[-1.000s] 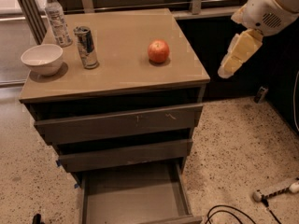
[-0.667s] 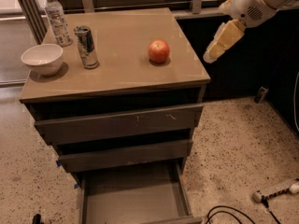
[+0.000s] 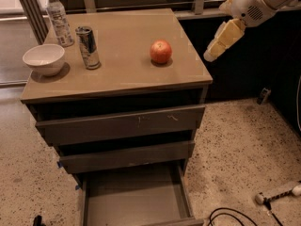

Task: Place apple into bottom drawer

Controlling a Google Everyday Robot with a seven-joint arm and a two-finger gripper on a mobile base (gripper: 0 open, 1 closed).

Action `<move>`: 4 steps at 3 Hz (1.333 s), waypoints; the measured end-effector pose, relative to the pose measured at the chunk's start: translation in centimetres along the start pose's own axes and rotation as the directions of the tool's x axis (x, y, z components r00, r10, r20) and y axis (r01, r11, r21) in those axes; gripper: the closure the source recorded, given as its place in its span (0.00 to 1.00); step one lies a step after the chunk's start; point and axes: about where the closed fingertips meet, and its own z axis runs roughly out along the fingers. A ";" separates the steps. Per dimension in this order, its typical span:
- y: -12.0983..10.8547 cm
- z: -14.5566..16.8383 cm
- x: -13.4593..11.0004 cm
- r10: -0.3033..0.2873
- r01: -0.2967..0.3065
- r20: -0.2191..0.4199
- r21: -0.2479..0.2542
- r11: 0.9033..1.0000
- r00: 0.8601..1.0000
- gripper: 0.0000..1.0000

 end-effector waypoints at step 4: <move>-2.6 13.0 -5.2 0.014 -0.002 0.195 -0.060 0.998 0.981 0.00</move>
Offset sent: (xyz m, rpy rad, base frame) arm 0.0640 0.0655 -0.0282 0.2318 -0.0717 0.0578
